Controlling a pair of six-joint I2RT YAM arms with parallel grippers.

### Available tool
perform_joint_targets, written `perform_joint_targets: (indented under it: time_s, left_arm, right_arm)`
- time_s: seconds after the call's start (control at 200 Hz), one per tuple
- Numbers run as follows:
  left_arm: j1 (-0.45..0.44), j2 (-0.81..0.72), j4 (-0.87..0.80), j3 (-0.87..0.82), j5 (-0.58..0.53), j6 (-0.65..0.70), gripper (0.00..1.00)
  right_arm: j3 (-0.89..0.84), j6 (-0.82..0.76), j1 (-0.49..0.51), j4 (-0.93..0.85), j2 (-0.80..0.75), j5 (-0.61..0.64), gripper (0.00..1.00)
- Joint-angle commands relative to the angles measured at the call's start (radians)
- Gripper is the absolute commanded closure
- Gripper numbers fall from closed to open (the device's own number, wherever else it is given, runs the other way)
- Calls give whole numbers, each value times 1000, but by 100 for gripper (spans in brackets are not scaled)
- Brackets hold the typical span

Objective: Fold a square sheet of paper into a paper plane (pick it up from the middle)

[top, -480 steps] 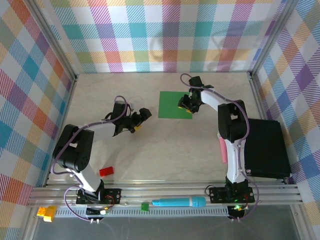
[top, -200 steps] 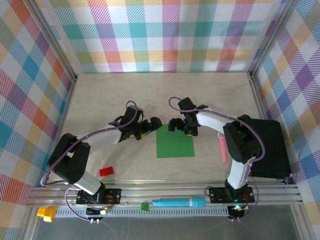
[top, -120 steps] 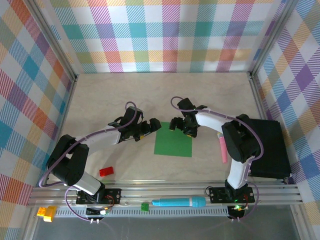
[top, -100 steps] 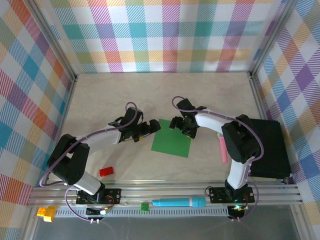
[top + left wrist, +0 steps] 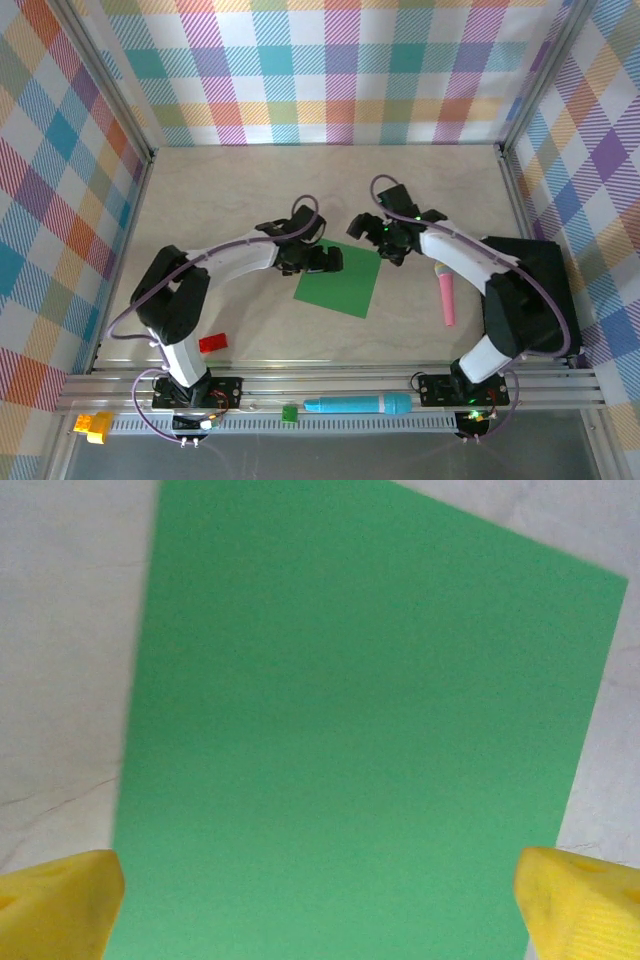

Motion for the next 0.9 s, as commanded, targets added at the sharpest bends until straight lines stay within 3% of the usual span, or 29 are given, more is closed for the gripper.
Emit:
perform_joint_targets:
  time_s: [0.0,0.21,0.52,0.895]
  left_arm:
    - [-54,82,-180,99,-79,91,2]
    - [-115,237,-312,304,-136,115,6]
    - [-162,399,-428,496,-203,135,7]
    - [-167,464,-442,488,-230,103,12]
  right_arm:
    - [-73,-104,-63,-22,-50,-15,1]
    - [-151,-140,-168,-28,-115,-56,1]
    - [-196,-162,-191,-30,-144,-57,1]
    - [-209,-162,-197,-34,-141,-50,1]
